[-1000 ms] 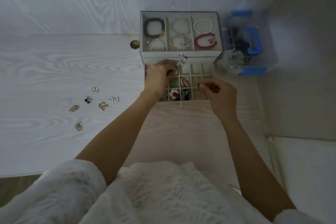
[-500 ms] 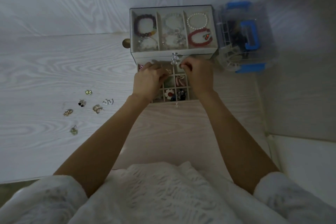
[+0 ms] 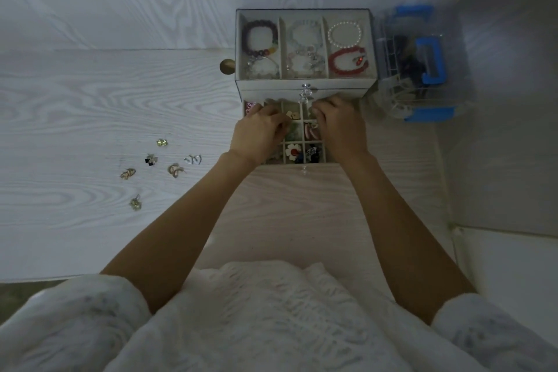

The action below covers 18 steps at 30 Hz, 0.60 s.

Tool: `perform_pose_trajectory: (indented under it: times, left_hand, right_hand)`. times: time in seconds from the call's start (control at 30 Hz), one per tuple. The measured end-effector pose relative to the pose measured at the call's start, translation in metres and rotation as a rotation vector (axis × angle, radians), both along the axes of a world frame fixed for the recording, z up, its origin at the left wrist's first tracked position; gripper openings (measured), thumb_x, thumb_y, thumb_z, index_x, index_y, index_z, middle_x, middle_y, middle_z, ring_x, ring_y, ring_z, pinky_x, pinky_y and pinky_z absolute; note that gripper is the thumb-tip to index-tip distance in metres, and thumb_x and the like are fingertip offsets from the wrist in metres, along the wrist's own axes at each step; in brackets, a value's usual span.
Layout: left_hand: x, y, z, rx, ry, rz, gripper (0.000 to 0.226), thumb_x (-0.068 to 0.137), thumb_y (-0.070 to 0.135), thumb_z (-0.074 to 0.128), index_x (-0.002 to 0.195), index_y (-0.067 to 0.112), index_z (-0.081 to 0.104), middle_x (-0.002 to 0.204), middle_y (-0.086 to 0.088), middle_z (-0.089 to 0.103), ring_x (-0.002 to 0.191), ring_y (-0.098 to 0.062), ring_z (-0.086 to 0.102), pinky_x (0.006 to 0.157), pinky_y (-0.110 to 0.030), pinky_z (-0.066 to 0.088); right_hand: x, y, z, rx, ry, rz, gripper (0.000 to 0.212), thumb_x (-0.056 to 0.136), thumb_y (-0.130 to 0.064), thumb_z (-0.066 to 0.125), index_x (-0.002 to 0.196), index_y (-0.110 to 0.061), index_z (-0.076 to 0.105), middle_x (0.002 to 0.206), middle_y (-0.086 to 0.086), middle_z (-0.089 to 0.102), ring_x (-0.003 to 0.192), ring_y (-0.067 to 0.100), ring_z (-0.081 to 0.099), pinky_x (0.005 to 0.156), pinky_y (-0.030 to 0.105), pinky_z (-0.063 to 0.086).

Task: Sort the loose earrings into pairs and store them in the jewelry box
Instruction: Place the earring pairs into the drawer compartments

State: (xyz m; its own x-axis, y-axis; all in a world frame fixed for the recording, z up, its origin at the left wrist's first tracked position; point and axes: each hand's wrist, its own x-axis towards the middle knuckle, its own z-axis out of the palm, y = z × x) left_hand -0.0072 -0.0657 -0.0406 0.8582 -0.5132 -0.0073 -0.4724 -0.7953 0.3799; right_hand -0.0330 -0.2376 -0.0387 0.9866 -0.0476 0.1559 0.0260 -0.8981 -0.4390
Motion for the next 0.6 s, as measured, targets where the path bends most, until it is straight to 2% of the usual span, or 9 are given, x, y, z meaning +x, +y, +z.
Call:
perform_pose_trajectory:
  times: [0.03,0.1,0.2,0.3,0.43,0.6]
  left_hand:
    - [-0.002,0.002,0.003,-0.002,0.039,-0.039,0.025,0.089,0.022,0.058,0.113,0.017,0.064,0.115,-0.008,0.062,0.1,-0.033,0.056,0.071,-0.043,0.053]
    - [-0.014,0.014,0.013,-0.062,0.031,-0.071,0.031,0.088,0.019,0.057,0.119,0.017,0.06,0.119,-0.009,0.06,0.1,-0.032,0.058,0.073,-0.041,0.052]
    - [-0.039,0.042,0.024,-0.248,-0.072,-0.052,0.025,0.087,0.012,0.059,0.111,0.013,0.065,0.105,-0.01,0.065,0.091,-0.027,0.059,0.071,-0.032,0.049]
    - [-0.062,0.076,0.022,-0.335,-0.115,0.027,0.023,0.089,0.011,0.053,0.108,0.01,0.065,0.101,-0.008,0.065,0.091,-0.023,0.059,0.076,-0.027,0.046]
    - [-0.095,0.127,0.007,-0.322,-0.117,0.328,0.021,0.087,0.007,0.056,0.104,0.012,0.067,0.097,-0.005,0.068,0.086,-0.021,0.06,0.075,-0.02,0.041]
    - [-0.113,0.176,-0.015,-0.233,0.085,0.731,0.029,0.086,0.014,0.06,0.114,0.015,0.061,0.104,-0.004,0.065,0.095,-0.025,0.058,0.079,-0.035,0.049]
  right_hand:
    - [-0.006,0.001,0.004,-0.023,-0.017,0.01,0.021,0.093,-0.011,0.05,0.101,-0.003,0.068,0.1,0.015,0.065,0.084,0.029,0.061,0.065,0.024,0.038]
    - [-0.02,0.01,0.012,-0.035,-0.048,0.021,0.02,0.092,-0.008,0.05,0.102,-0.003,0.067,0.1,0.014,0.064,0.083,0.028,0.06,0.063,0.024,0.037]
    - [-0.044,0.035,0.027,0.038,-0.022,0.086,0.021,0.092,-0.008,0.048,0.103,-0.005,0.066,0.1,0.013,0.063,0.087,0.028,0.059,0.068,0.027,0.042]
    - [-0.06,0.073,0.029,0.048,0.008,0.203,0.022,0.09,-0.009,0.049,0.1,-0.006,0.068,0.101,0.01,0.065,0.095,0.029,0.059,0.076,0.034,0.049]
    - [-0.064,0.126,0.016,0.037,0.123,0.385,0.019,0.09,-0.009,0.052,0.101,-0.01,0.068,0.1,0.006,0.066,0.095,0.026,0.059,0.077,0.037,0.051]
    - [-0.036,0.176,-0.003,0.052,0.208,0.466,0.024,0.091,-0.007,0.051,0.112,-0.008,0.063,0.11,0.01,0.062,0.103,0.027,0.056,0.079,0.037,0.05]
